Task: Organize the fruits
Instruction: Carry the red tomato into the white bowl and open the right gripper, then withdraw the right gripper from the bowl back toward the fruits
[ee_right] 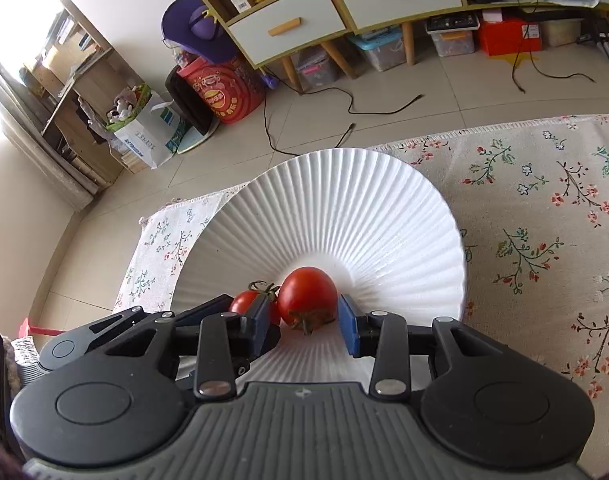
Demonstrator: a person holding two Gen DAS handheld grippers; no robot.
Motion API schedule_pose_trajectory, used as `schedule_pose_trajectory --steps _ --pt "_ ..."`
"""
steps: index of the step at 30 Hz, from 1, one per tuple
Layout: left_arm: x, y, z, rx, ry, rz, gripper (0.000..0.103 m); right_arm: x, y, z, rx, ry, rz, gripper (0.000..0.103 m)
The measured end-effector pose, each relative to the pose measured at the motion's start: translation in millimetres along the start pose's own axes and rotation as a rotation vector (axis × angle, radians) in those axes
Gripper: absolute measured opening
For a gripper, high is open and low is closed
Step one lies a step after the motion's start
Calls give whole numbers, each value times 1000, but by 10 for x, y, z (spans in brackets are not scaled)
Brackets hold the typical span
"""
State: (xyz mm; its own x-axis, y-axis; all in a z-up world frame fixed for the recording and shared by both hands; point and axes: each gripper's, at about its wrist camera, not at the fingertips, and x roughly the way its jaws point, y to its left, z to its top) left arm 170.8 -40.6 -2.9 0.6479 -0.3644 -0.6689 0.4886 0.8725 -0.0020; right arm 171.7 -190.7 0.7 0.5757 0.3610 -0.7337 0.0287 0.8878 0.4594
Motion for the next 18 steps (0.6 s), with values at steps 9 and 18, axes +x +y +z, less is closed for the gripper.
schedule_pose_trajectory --steps 9,18 --pt "-336 -10 -31 -39 -14 19 59 -251 4 -105 -36 -8 -51 58" --pt "-869 -63 -179 -98 -13 27 83 -591 98 -331 -119 -57 -62 81"
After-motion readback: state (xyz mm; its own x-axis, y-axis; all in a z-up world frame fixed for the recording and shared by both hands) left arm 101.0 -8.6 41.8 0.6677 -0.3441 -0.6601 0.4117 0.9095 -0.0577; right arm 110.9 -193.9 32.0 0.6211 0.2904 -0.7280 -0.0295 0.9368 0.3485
